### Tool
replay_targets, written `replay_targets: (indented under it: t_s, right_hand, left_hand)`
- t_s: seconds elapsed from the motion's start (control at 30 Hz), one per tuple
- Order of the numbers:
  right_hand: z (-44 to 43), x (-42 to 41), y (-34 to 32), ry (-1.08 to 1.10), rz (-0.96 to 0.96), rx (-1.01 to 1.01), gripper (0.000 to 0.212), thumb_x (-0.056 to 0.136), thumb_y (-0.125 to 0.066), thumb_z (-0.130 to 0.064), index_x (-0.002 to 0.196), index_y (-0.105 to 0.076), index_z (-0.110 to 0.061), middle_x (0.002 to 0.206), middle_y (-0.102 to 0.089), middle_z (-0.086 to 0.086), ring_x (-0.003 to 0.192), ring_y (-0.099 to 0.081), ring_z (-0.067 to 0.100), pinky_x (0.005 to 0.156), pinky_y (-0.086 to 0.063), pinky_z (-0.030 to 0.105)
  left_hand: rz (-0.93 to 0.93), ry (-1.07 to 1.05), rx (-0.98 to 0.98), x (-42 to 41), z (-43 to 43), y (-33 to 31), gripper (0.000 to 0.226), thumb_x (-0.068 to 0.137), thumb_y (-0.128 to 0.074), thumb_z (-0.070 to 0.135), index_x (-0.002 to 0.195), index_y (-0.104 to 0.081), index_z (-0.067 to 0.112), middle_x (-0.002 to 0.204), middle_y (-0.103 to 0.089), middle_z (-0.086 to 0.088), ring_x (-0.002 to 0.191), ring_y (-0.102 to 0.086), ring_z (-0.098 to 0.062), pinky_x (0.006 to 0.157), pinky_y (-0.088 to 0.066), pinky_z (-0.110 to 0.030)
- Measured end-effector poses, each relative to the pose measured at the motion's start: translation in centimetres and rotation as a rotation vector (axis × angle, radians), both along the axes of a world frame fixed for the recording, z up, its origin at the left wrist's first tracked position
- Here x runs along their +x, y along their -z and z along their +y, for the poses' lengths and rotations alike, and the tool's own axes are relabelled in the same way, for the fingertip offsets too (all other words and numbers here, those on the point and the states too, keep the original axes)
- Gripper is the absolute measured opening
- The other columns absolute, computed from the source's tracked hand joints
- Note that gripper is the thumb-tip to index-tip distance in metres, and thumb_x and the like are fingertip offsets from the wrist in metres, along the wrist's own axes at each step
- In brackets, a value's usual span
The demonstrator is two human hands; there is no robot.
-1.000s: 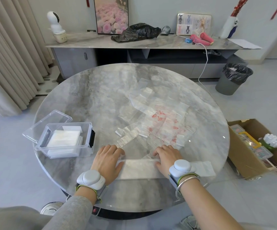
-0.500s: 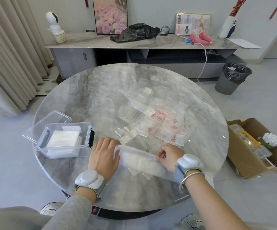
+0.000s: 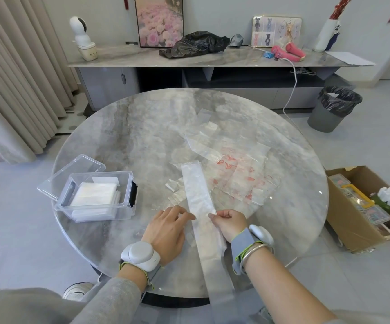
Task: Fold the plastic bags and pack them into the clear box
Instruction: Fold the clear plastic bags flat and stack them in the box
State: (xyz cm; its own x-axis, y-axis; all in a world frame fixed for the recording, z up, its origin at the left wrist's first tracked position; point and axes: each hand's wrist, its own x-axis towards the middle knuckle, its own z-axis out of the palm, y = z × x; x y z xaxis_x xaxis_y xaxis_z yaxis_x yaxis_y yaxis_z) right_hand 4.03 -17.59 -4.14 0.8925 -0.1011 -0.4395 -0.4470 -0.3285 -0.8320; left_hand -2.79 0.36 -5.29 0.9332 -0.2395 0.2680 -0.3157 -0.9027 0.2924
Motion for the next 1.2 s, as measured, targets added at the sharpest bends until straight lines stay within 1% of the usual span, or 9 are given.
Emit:
replay_targets:
  t_s: [0.13, 0.27, 0.6, 0.7, 0.8, 0.93, 1.0, 1.1, 1.2]
  right_hand:
    - [0.3, -0.4, 0.0, 0.021, 0.033, 0.060, 0.018, 0.080, -0.076, -0.019, 0.092, -0.067, -0.009, 0.075, -0.063, 0.000, 0.080, -0.061, 0.020, 0.077, -0.050, 0.028]
    - [0.6, -1.1, -0.3, -0.031, 0.003, -0.024, 0.024, 0.083, -0.073, -0.024, 0.101, -0.062, -0.013, 0.082, -0.063, -0.003, 0.081, -0.060, 0.016, 0.074, -0.045, 0.023]
    - [-1.6, -5.8, -1.3, -0.178, 0.037, -0.149, 0.041, 0.086, -0.063, -0.034, 0.120, -0.044, -0.020, 0.085, -0.059, -0.005, 0.083, -0.067, 0.027, 0.080, -0.056, 0.046]
    - [-2.0, -7.2, -1.6, -0.219, -0.019, -0.177, 0.045, 0.089, -0.061, -0.032, 0.126, -0.039, -0.021, 0.091, -0.061, -0.004, 0.083, -0.066, 0.025, 0.081, -0.055, 0.044]
    - [-2.3, -8.5, -2.8, -0.301, -0.171, -0.252, 0.055, 0.094, -0.054, -0.035, 0.141, -0.025, -0.031, 0.121, -0.053, -0.015, 0.090, -0.065, 0.021, 0.086, -0.051, 0.036]
    - [-1.8, -9.6, -3.9, -0.395, -0.249, -0.139, 0.032, 0.098, -0.043, -0.042, 0.128, -0.036, -0.050, 0.118, -0.058, -0.026, 0.085, -0.067, 0.014, 0.086, -0.052, 0.040]
    - [-1.3, -9.8, -4.4, -0.408, -0.182, -0.060, 0.018, 0.099, -0.041, -0.041, 0.113, -0.053, -0.040, 0.100, -0.069, -0.017, 0.074, -0.065, 0.011, 0.081, -0.055, 0.042]
    - [-0.6, -9.6, -5.6, -0.304, -0.011, 0.157, 0.028, 0.102, -0.040, -0.037, 0.100, -0.063, -0.021, 0.083, -0.074, -0.001, 0.073, -0.067, 0.017, 0.073, -0.058, 0.038]
    - [-0.4, -8.5, -6.4, -0.102, 0.128, 0.358, 0.032, 0.104, -0.036, -0.027, 0.102, -0.061, -0.007, 0.089, -0.072, 0.015, 0.070, -0.066, 0.021, 0.063, -0.055, 0.031]
  left_hand:
    - [-0.003, 0.005, 0.047, 0.0, -0.3, -0.1, 0.045, 0.074, -0.037, 0.013, 0.105, -0.065, 0.031, 0.107, -0.060, 0.009, 0.088, -0.058, -0.015, 0.077, -0.044, -0.027]
    - [0.008, 0.010, 0.081, -0.2, -0.3, 0.1, 0.050, 0.071, -0.029, 0.016, 0.102, -0.066, 0.031, 0.106, -0.062, 0.010, 0.089, -0.058, -0.015, 0.082, -0.037, -0.026]
    - [0.009, -0.020, 0.127, -0.2, -0.9, -0.2, 0.050, 0.071, -0.028, 0.019, 0.100, -0.068, 0.029, 0.101, -0.063, 0.007, 0.084, -0.061, -0.018, 0.073, -0.049, -0.031]
    - [-0.024, -0.067, 0.146, -0.3, -1.4, -0.1, 0.036, 0.074, -0.042, 0.016, 0.094, -0.070, 0.026, 0.097, -0.064, 0.005, 0.082, -0.063, -0.020, 0.073, -0.051, -0.034]
    - [-0.033, -0.078, 0.138, -0.4, -1.8, 0.0, 0.020, 0.074, -0.065, 0.024, 0.093, -0.069, 0.023, 0.095, -0.064, 0.004, 0.081, -0.063, -0.021, 0.073, -0.053, -0.037]
    - [0.024, -0.075, 0.162, -0.5, -1.6, -0.2, 0.038, 0.077, -0.046, 0.050, 0.095, -0.067, 0.025, 0.096, -0.063, 0.006, 0.082, -0.061, -0.018, 0.076, -0.053, -0.036]
    - [0.034, -0.070, 0.159, -0.5, -1.5, -0.1, 0.036, 0.076, -0.051, 0.051, 0.098, -0.066, 0.026, 0.098, -0.062, 0.006, 0.085, -0.061, -0.018, 0.078, -0.052, -0.035]
    - [0.040, -0.059, 0.097, -0.4, -0.9, 0.3, 0.031, 0.075, -0.062, 0.042, 0.101, -0.065, 0.027, 0.102, -0.061, 0.007, 0.089, -0.060, -0.019, 0.080, -0.051, -0.034]
    - [0.026, -0.062, 0.037, -0.4, -0.7, 0.5, 0.027, 0.078, -0.051, 0.028, 0.100, -0.066, 0.027, 0.103, -0.062, 0.008, 0.088, -0.060, -0.020, 0.076, -0.050, -0.033]
